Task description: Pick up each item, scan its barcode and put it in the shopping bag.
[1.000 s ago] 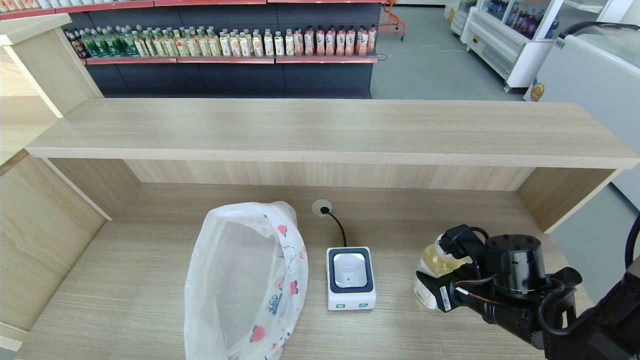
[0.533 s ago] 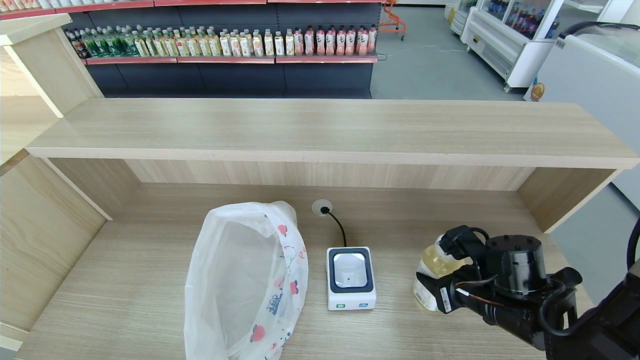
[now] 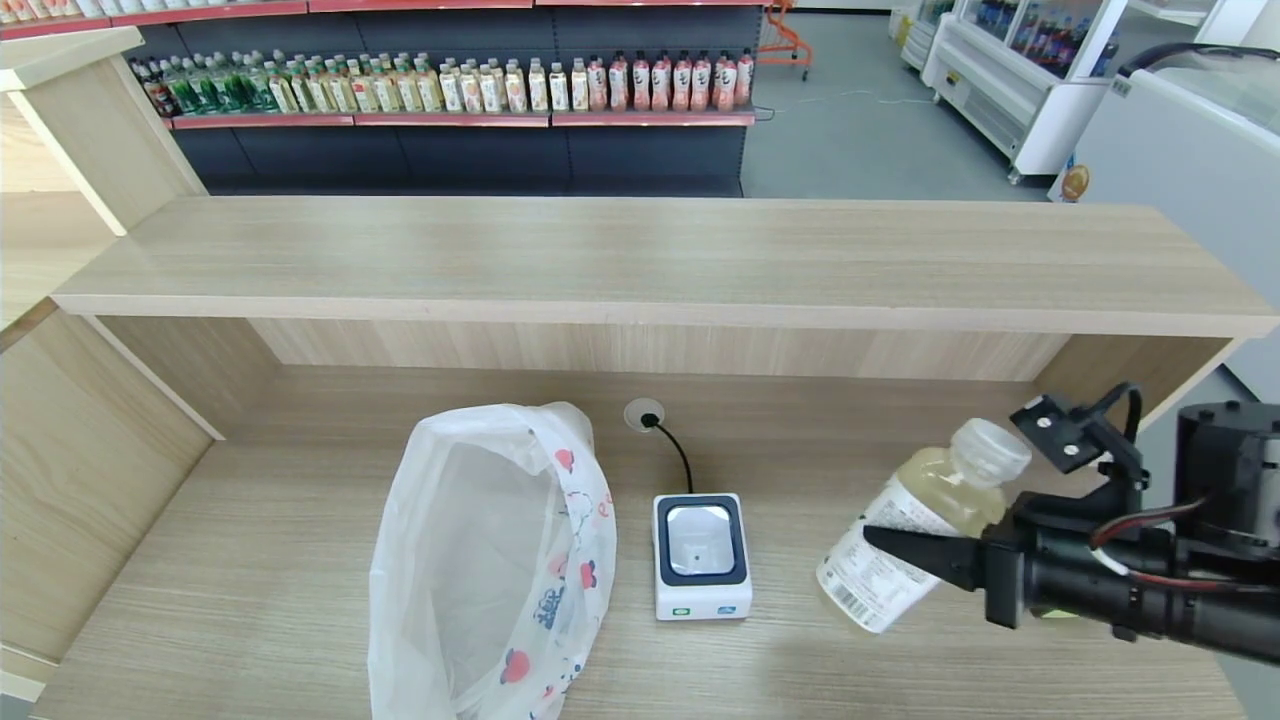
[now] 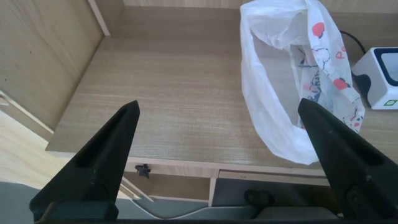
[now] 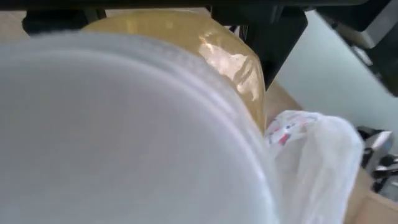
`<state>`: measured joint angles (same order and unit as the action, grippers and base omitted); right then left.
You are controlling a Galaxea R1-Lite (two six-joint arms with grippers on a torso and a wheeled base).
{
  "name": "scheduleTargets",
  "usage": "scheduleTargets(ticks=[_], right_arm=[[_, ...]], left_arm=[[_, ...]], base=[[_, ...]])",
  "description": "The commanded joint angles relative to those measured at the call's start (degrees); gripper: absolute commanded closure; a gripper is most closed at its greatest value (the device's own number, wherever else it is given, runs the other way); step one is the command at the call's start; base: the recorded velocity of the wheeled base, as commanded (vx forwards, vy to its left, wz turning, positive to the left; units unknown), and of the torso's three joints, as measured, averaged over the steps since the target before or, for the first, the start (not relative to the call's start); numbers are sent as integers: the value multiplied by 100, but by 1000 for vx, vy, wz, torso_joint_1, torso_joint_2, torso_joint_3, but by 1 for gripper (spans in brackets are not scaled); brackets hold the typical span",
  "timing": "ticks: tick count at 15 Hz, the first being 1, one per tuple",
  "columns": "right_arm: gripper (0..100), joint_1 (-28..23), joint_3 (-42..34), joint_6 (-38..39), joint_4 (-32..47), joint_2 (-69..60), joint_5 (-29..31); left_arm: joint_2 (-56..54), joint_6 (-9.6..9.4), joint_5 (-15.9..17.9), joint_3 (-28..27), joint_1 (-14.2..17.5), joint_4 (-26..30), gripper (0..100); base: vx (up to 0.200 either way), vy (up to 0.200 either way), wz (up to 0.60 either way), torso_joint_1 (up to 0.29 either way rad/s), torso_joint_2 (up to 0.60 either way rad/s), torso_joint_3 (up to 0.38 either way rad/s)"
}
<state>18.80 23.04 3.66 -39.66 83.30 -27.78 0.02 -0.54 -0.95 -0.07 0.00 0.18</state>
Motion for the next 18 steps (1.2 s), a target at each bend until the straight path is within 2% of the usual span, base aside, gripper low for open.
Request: scheduleTargets(ticks=[1,3,6,13,18], right_arm=[[100,-148,218,197,529,-1035,-579],[100,-201,210,645,626,-1070,-1695],[100,-60,192,821,608,-868,-2179],[100,572,60,1190,740,-833,-2240],[100,590,43,1190,766,-877,-2240]], left_arm=[[-2,1,-2,-1,0,-1,0],[-2,1,-2,7,0,-1,0],[-2,1,-2,-1,0,-1,0],[-2,1,-2,-1,0,-1,0],[-2,1,-2,7,0,-1,0]], base=[[0,0,0,0,0,0],[0,0,0,0,0,0],[0,0,0,0,0,0],[0,0,0,0,0,0],[0,0,0,0,0,0]])
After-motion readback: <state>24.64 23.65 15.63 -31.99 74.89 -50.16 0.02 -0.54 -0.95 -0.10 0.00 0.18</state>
